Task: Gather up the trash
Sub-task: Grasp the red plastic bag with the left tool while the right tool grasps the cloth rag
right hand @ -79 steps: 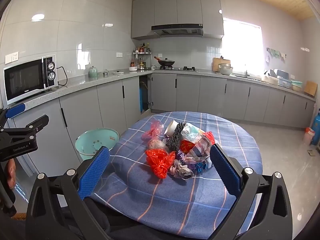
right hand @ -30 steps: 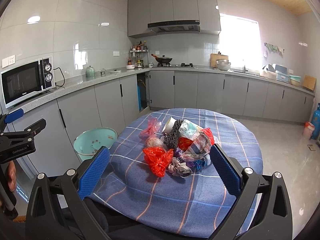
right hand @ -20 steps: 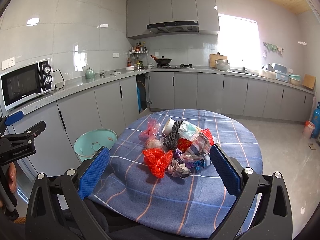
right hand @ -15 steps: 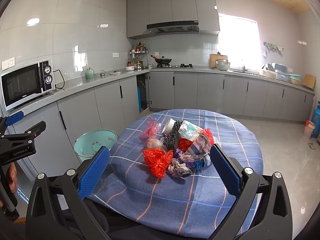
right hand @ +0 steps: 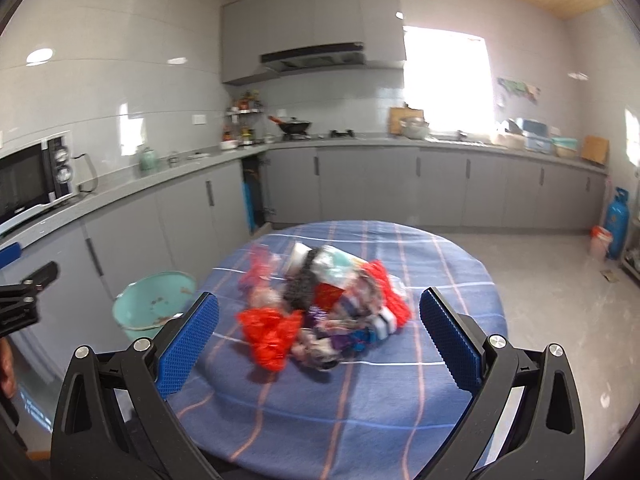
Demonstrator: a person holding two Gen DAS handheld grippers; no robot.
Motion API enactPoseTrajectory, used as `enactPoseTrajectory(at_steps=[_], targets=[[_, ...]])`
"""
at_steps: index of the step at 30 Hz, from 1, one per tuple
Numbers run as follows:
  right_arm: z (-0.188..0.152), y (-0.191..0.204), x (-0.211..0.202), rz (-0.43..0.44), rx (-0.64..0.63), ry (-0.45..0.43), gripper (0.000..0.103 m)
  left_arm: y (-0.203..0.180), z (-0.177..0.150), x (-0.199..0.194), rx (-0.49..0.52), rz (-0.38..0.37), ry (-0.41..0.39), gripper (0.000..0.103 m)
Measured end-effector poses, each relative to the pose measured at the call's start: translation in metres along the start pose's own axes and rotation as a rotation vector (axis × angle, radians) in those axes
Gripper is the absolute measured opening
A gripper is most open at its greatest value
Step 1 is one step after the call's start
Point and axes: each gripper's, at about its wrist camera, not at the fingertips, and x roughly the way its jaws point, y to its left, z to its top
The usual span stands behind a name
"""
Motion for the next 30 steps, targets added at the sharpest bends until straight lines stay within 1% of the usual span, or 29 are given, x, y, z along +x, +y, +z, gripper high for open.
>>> enactPoseTrajectory(at_steps=[2,4,6,8,10,15,21,25,30], targets=[[-0.005,-0.009,0.014,-0.042,0.000,0.013,0.099,-0.009,0.000,0.009,0.012,-0.010,0.009,0.098],[-0.011,-0.018,0.029,-0.074,0.003,0.027,0.099,-0.023,0.001,0.020,0.031,-0.025,0.001,0.098],[-0.018,-0.025,0.044,-0.105,-0.003,0.044,0.098,-0.038,0.001,0.034,0.043,-0.043,0.015,0.098],[-0.024,-0.031,0.055,-0.120,-0.002,0.058,0.098,-0.053,-0.001,0.047,0.057,-0.056,0.026,0.098],[-0.030,-0.037,0.065,-0.139,-0.006,0.067,0.098,-0.069,-0.001,0.059,0.067,-0.085,0.037,0.098],[-0.043,-0.049,0.085,-0.153,0.001,0.088,0.098,-0.106,0.002,0.080,0.079,-0.125,0.045,0.098],[-0.055,-0.059,0.102,-0.169,0.015,0.114,0.098,-0.151,-0.006,0.106,0.090,-0.172,0.092,0.098],[-0.062,-0.068,0.111,-0.173,0.036,0.133,0.098,-0.173,-0.014,0.121,0.101,-0.194,0.132,0.098],[-0.066,-0.075,0.117,-0.176,0.050,0.145,0.098,-0.191,-0.022,0.131,0.119,-0.214,0.156,0.098]])
